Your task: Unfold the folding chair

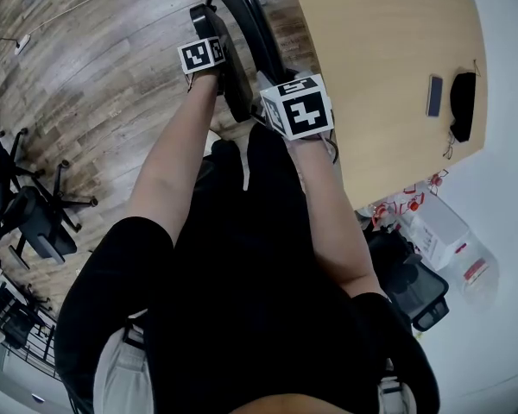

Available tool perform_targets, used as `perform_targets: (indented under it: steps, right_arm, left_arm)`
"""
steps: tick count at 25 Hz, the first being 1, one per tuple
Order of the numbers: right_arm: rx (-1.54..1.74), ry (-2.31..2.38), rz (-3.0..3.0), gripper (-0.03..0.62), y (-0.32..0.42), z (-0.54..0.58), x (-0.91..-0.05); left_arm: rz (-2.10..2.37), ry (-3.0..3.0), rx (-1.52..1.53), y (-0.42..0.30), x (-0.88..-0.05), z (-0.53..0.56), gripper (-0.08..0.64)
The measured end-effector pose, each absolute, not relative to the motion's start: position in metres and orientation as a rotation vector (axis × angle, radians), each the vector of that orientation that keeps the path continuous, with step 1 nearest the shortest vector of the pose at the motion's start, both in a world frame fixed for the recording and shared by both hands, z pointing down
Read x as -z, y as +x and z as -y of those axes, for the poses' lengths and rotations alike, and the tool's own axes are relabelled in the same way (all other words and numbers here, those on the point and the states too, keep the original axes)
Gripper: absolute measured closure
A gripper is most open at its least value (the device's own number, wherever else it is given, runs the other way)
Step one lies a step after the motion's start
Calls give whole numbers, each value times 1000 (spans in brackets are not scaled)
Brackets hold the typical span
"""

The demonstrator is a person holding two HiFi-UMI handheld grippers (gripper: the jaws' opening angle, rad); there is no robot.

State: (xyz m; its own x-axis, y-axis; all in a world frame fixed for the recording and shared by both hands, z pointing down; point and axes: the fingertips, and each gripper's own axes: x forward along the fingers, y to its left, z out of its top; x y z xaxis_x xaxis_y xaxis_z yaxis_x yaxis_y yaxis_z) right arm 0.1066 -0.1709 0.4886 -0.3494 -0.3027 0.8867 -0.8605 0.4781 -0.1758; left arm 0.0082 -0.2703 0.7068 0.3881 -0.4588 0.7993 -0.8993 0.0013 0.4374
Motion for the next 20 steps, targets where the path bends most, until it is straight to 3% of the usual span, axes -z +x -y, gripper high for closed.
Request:
perform_targets:
  steps: [20]
  right_arm:
    - [-890, 943, 1911, 512, 73, 160, -505]
  left_arm:
    - [1111, 1600, -355, -116, -737, 228, 362]
